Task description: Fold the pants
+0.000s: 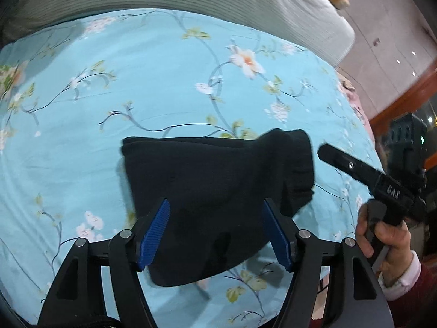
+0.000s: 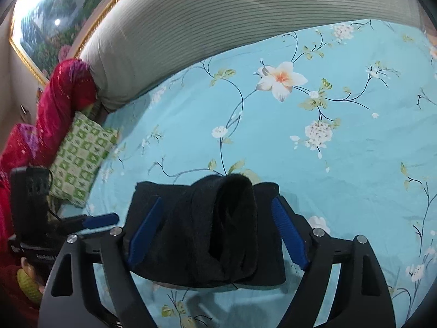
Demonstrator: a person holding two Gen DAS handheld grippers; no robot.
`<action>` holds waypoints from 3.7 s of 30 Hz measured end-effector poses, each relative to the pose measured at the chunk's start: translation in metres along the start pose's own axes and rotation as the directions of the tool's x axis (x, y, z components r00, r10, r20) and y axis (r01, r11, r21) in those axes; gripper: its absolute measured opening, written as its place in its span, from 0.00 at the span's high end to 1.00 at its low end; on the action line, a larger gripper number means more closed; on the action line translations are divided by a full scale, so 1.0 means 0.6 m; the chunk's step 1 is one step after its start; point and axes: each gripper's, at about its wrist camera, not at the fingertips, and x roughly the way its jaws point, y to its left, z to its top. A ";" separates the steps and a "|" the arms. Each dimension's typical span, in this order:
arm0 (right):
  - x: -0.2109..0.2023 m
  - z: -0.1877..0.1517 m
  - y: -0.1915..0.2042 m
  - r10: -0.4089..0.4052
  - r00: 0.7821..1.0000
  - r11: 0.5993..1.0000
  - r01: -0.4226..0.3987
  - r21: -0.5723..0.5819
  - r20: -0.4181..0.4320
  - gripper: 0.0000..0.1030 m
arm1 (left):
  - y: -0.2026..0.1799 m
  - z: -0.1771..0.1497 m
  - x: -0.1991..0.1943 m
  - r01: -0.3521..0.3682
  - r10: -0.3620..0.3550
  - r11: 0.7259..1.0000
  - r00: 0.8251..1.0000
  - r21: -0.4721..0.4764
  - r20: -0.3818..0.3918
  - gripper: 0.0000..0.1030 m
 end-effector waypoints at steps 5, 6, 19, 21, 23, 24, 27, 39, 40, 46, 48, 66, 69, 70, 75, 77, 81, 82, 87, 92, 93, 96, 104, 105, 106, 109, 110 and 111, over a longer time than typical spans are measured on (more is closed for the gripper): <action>0.014 -0.012 0.004 -0.051 0.998 0.999 0.051 -0.010 -0.025 0.17 | 0.020 -0.003 0.003 -0.018 0.018 0.999 1.000 -0.040 -0.003 0.28; 0.017 -0.015 0.003 -0.055 0.998 0.998 0.055 -0.001 -0.030 0.16 | 0.024 -0.004 0.006 -0.029 0.028 0.999 1.000 -0.046 -0.008 0.28; 0.079 -0.049 -0.031 -0.071 0.988 0.996 0.077 0.039 -0.134 0.14 | 0.050 -0.018 0.067 -0.112 0.103 0.990 0.989 -0.084 -0.105 0.23; 0.083 -0.052 -0.039 -0.054 0.989 0.997 0.062 0.055 -0.136 0.14 | 0.050 -0.020 0.076 -0.124 0.114 0.989 0.987 -0.081 -0.116 0.23; 0.089 -0.055 -0.051 -0.031 0.989 0.997 0.041 0.069 -0.142 0.15 | 0.050 -0.021 0.083 -0.128 0.118 0.989 0.985 -0.079 -0.122 0.21; 0.091 -0.057 -0.056 -0.015 0.989 0.997 0.026 0.074 -0.146 0.21 | 0.051 -0.022 0.088 -0.130 0.120 0.988 0.985 -0.080 -0.123 0.21; 0.100 -0.063 -0.081 0.035 0.985 0.992 -0.014 0.122 -0.169 0.28 | 0.054 -0.023 0.100 -0.119 0.107 0.989 0.986 -0.092 -0.126 0.18; 0.102 -0.068 -0.088 0.099 0.980 0.988 -0.075 0.135 -0.175 0.45 | 0.040 -0.022 0.116 -0.095 0.088 0.993 0.991 -0.066 -0.102 0.53; 0.100 -0.068 -0.087 0.102 0.980 0.988 -0.079 0.133 -0.172 0.46 | 0.031 -0.022 0.111 -0.104 0.099 0.993 0.991 -0.048 -0.093 0.60; 0.077 -0.062 -0.065 0.125 0.984 0.989 -0.113 0.096 -0.129 0.60 | 0.018 -0.021 0.079 -0.109 0.108 0.993 0.993 -0.038 -0.046 0.77; 0.068 -0.058 -0.055 0.134 0.984 0.989 -0.125 0.085 -0.115 0.61 | 0.019 -0.019 0.064 -0.104 0.103 0.993 0.994 -0.047 -0.031 0.78; 0.131 0.043 0.098 0.259 0.959 0.962 -0.267 -0.058 -0.118 0.62 | 0.110 0.018 -0.073 -0.265 0.286 0.949 0.952 -0.173 0.109 0.78; 0.152 0.052 0.118 0.270 0.953 0.956 -0.283 -0.079 -0.140 0.62 | 0.132 0.020 -0.076 -0.283 0.308 0.938 0.945 -0.201 0.109 0.78; 0.158 0.055 0.124 0.273 0.951 0.954 -0.287 -0.085 -0.146 0.62 | 0.140 0.018 -0.079 -0.288 0.316 0.934 0.943 -0.210 0.110 0.78; 0.194 0.066 0.147 0.282 0.942 0.947 -0.304 -0.104 -0.180 0.62 | 0.170 0.025 -0.079 -0.311 0.343 0.921 0.933 -0.233 0.110 0.78; 0.207 0.069 0.151 0.283 0.940 0.946 -0.307 -0.106 -0.191 0.62 | 0.185 0.027 -0.075 -0.318 0.352 0.915 0.930 -0.247 0.106 0.78; 0.237 0.072 0.158 0.277 0.936 0.945 -0.306 -0.114 -0.217 0.62 | 0.212 0.031 -0.060 -0.324 0.359 0.908 0.929 -0.265 0.092 0.78; 0.245 0.071 0.159 0.274 0.935 0.945 -0.305 -0.116 -0.224 0.62 | 0.220 0.032 -0.054 -0.326 0.359 0.906 0.930 -0.270 0.083 0.78; 0.271 0.068 0.157 0.254 0.933 0.949 -0.292 -0.120 -0.255 0.62 | 0.237 0.030 -0.040 -0.329 0.360 0.902 0.930 -0.280 0.068 0.78; 0.280 0.068 0.157 0.249 0.931 0.950 -0.289 -0.120 -0.267 0.62 | 0.241 0.027 -0.031 -0.335 0.364 0.902 0.929 -0.272 0.065 0.77; 0.282 0.069 0.156 0.248 0.931 0.950 -0.288 -0.120 -0.270 0.62 | 0.242 0.027 -0.029 -0.335 0.364 0.902 0.929 -0.272 0.063 0.77; 0.287 0.069 0.155 0.243 0.930 0.951 -0.284 -0.122 -0.276 0.61 | 0.248 0.025 -0.022 -0.335 0.363 0.902 0.930 -0.272 0.058 0.76; 0.305 0.065 0.141 0.213 0.939 0.961 -0.252 -0.117 -0.271 0.48 | 0.269 0.015 -0.007 -0.309 0.341 0.905 0.938 -0.293 0.063 0.62; 0.306 0.064 0.139 0.211 0.939 0.961 -0.250 -0.119 -0.270 0.46 | 0.271 0.013 -0.006 -0.305 0.338 0.905 0.939 -0.296 0.066 0.61; 0.308 0.064 0.139 0.209 0.940 0.961 -0.249 -0.124 -0.269 0.45 | 0.273 0.012 -0.005 -0.304 0.338 0.905 0.939 -0.297 0.068 0.58; 0.312 0.062 0.133 0.204 0.942 0.961 -0.245 -0.131 -0.265 0.39 | 0.271 0.010 -0.006 -0.316 0.350 0.903 0.934 -0.292 0.071 0.51; 0.313 0.063 0.129 0.202 0.943 0.962 -0.242 -0.128 -0.265 0.37 | 0.271 0.010 -0.007 -0.321 0.355 0.901 0.932 -0.293 0.070 0.47; 0.313 0.063 0.127 0.202 0.943 0.962 -0.242 -0.125 -0.265 0.36 | 0.270 0.009 -0.008 -0.324 0.359 0.899 0.931 -0.295 0.071 0.46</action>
